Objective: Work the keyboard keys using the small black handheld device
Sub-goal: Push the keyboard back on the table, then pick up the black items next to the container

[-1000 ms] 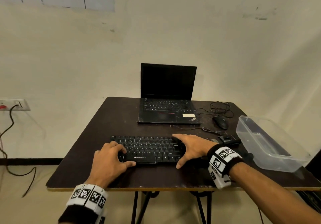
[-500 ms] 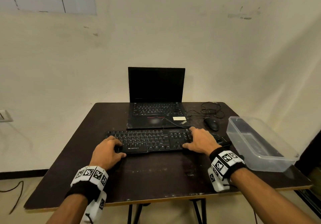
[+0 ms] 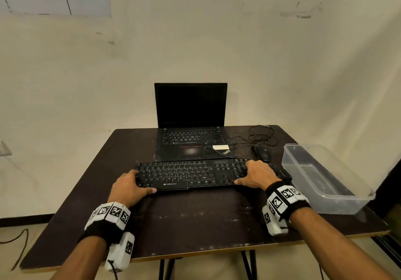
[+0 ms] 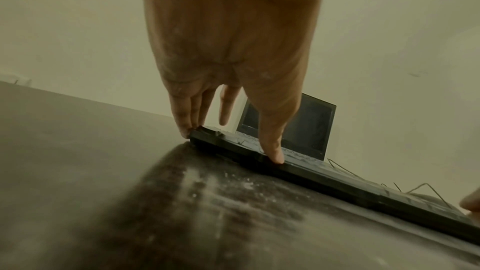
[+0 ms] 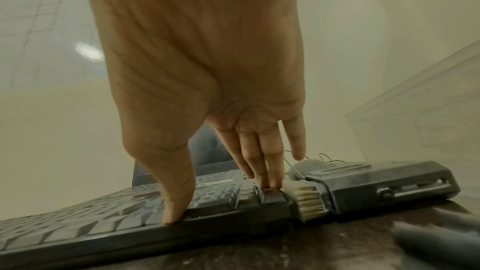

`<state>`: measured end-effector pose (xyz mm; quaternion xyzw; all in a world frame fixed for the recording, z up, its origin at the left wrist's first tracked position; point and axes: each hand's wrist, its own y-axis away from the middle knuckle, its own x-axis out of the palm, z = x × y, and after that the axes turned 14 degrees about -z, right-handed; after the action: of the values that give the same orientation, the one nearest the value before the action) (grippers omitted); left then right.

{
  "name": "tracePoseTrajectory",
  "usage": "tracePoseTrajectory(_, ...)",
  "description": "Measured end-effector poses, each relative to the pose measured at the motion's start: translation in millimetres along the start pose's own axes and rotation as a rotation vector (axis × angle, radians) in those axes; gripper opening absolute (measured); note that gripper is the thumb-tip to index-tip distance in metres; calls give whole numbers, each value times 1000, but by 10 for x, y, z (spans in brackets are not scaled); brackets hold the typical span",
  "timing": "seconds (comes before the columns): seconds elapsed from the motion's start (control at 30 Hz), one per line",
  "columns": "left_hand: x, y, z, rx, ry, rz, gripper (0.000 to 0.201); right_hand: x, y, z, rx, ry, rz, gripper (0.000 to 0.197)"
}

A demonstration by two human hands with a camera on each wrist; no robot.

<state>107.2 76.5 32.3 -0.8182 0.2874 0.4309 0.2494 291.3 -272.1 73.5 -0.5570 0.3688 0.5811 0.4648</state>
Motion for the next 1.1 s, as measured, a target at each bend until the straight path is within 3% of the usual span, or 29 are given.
tracePoseTrajectory(0.3,82,-100,-169,-4,-61,31,111,25,-87,-152,7,-62,0,82)
tracePoseTrajectory(0.43,100,-53,-218,17,-109,18,102,-33,16,-187,-1,-156,0,88)
tracePoseTrajectory(0.53,92,58,-421,108,-172,-71,96,-142,227,-298,14,-249,-119,82)
tracePoseTrajectory(0.67,149,301,-878,291,-37,-150,75,-215,609,-571,89,-232,-253,70)
tracePoseTrajectory(0.8,401,683,-1473,524,88,-53,61,-183,1020,-869,119,-234,-241,66)
tracePoseTrajectory(0.9,621,1018,-1933,681,162,86,63,-63,1243,-1057,120,-208,-229,68)
tracePoseTrajectory(1.1,1009,1310,-2546,774,122,282,84,305,1422,-1212,38,-325,-362,65)
